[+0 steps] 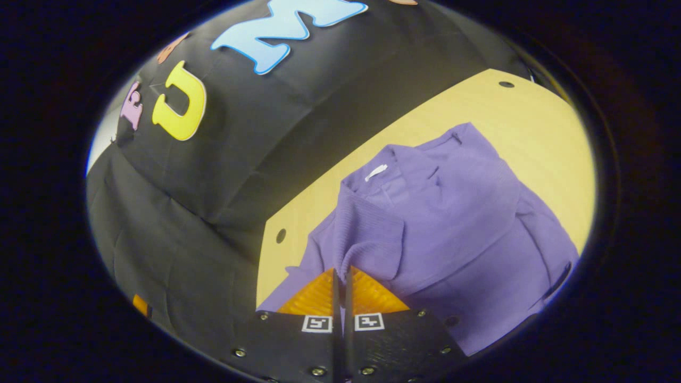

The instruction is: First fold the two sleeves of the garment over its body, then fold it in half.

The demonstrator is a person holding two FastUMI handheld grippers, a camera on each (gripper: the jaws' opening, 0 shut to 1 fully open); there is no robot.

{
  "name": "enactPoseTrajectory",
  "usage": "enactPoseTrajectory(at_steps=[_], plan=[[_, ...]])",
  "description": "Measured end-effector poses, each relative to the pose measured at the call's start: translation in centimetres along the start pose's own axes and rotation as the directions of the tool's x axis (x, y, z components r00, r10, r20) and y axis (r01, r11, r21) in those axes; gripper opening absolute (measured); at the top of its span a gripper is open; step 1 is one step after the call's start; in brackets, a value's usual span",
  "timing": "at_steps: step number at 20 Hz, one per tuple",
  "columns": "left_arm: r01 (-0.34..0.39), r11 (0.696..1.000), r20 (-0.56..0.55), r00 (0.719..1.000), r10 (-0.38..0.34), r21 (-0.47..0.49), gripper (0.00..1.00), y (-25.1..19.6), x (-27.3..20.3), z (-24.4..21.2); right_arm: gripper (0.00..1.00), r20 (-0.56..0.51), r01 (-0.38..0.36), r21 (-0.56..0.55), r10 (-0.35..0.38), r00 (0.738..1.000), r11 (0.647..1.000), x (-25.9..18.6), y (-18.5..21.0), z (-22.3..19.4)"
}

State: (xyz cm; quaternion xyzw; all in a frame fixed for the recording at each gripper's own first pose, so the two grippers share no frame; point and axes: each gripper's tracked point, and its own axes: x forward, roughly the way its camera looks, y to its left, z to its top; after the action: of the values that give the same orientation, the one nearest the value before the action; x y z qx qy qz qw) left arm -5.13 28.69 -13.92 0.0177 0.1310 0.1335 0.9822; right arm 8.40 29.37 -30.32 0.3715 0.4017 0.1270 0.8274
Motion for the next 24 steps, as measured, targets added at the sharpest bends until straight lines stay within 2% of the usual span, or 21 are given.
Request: enactPoseTrajectory(at_steps=[8, 15, 19, 21, 24], plan=[[-0.004, 1.0, -0.012, 1.0, 0.004, -0.006, 0.98, 0.2, 0.4, -0.6, 0.01, -0.07, -0.021, 0.009, 0.022, 0.997, 1.0, 2.0, 0.6, -4.0], [-0.013, 1.0, -0.031, 0.999, 0.012, -0.012, 0.97, 0.8, 0.5, -1.3, 0.01, -0.158, 0.012, -0.019, -0.015, 0.987, 1.0, 3.7, -0.4, -8.8], [-0.014, 1.0, -0.044, 0.999, 0.013, -0.023, 0.97, 0.9, 0.4, -1.8, 0.03, -0.152, 0.04, -0.031, -0.044, 0.987, 0.999, 3.9, -1.4, -8.9], [-0.013, 0.999, -0.048, 0.999, 0.011, -0.032, 0.97, 1.0, 0.4, -2.0, 0.03, -0.136, 0.03, -0.034, -0.034, 0.99, 0.999, 3.8, -1.0, -8.5], [-0.011, 0.998, -0.058, 0.998, 0.007, -0.059, 0.97, 0.8, 0.7, -2.8, 0.13, -0.137, 0.012, -0.036, -0.017, 0.99, 0.999, 3.0, -0.5, -8.2]])
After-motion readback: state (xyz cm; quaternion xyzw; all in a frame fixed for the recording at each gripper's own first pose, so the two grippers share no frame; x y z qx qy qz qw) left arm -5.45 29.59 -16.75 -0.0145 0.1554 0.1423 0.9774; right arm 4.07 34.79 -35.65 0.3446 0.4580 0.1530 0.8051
